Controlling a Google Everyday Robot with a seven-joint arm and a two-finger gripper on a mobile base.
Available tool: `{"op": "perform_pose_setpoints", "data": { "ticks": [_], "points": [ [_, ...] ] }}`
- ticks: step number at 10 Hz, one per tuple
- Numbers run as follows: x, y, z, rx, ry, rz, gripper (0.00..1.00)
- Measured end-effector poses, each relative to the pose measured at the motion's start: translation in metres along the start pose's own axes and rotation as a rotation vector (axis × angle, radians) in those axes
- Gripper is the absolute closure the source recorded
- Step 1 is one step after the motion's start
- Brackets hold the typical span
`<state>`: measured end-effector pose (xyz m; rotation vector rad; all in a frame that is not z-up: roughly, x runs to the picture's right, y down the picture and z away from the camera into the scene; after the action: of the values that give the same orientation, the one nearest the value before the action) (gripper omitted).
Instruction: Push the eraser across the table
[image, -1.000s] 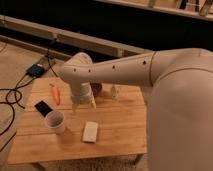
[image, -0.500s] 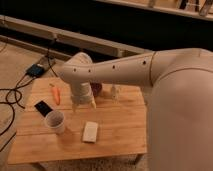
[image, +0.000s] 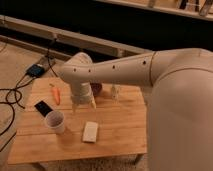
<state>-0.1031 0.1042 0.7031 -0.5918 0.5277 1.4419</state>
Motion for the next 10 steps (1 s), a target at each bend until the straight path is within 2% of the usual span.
{"op": "perform_pose_setpoints", "data": {
  "ticks": [8, 9, 10],
  "points": [
    [-0.001, 0.001, 0.001, 0.002, 0.0, -0.002, 0.35],
    [-0.006, 0.003, 0.003, 0.01, -0.004, -0.019, 0.35],
    [-0.013, 0.016, 0.006, 0.006, -0.006, -0.062, 0.35]
  ]
}}
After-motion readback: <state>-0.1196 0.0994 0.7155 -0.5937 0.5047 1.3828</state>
